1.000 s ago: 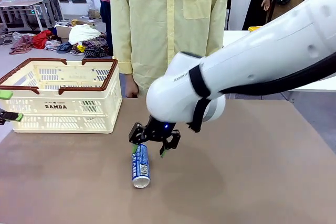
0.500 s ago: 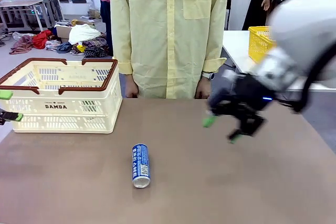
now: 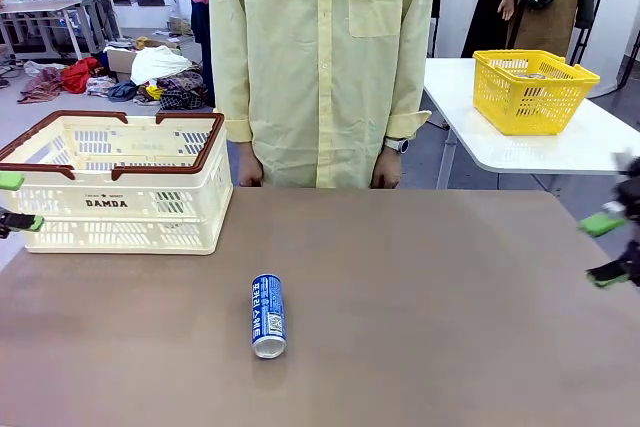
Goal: Place the drinks into the Shopping basket.
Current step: Pick up one drink and place it into the Shopping basket.
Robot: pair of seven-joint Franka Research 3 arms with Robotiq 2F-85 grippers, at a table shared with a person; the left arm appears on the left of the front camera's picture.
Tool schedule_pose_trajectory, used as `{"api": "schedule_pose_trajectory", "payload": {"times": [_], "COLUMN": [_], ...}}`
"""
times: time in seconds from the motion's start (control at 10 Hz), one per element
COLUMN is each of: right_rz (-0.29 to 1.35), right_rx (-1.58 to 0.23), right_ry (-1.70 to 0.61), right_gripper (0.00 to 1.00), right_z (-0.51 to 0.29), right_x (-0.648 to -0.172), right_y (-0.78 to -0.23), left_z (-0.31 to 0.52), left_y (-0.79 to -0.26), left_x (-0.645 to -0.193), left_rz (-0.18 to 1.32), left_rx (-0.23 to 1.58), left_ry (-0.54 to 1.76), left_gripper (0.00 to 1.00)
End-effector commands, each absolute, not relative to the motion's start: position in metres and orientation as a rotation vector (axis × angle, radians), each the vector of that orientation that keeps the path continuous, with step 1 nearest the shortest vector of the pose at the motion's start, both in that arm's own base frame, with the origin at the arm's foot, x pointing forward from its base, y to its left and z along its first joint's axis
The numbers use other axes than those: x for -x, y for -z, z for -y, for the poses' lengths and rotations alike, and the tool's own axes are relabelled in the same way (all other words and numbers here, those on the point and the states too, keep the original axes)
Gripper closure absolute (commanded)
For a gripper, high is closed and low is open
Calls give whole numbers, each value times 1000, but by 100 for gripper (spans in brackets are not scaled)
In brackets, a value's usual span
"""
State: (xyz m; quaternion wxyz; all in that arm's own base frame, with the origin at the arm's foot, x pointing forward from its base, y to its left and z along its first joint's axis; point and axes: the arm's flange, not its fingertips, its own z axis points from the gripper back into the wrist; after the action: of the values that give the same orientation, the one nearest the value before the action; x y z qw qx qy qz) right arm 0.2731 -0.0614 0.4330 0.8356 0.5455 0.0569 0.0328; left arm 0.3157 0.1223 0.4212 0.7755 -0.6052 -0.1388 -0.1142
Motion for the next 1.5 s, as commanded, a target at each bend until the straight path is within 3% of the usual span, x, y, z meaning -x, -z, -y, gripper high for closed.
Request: {"api": "schedule_pose_trajectory", "payload": {"times": [0.0,0.2,0.3,0.4,1.0,1.1,1.3,1.4], "right_rz": [29,315,446,207,207,207,207,207], "right_rx": [-1441,-1530,-1383,-1484,-1484,-1484,-1484,-1484], "right_ry": [-172,-354,-321,-163,-163,-163,-163,-163], "right_gripper": [0,0,0,0,0,0,0,0], "right_z": [90,98,74,115,115,115,115,115], "right_x": [-271,-264,-270,-268,-268,-268,-268,-268], "right_y": [-397,-366,-348,-396,-396,-396,-396,-396], "left_z": [-122,-122,-122,-122,-122,-91,17,69], "left_y": [-421,-421,-421,-421,-421,-447,-519,-537], "left_x": [-314,-314,-314,-314,-316,-299,-304,-312], "left_rz": [313,313,313,313,300,193,9,-91], "left_rx": [1316,1316,1316,1316,1310,1232,953,793], "left_ry": [265,265,265,265,247,128,235,172], "left_gripper": [0,0,0,0,0,0,0,0]}}
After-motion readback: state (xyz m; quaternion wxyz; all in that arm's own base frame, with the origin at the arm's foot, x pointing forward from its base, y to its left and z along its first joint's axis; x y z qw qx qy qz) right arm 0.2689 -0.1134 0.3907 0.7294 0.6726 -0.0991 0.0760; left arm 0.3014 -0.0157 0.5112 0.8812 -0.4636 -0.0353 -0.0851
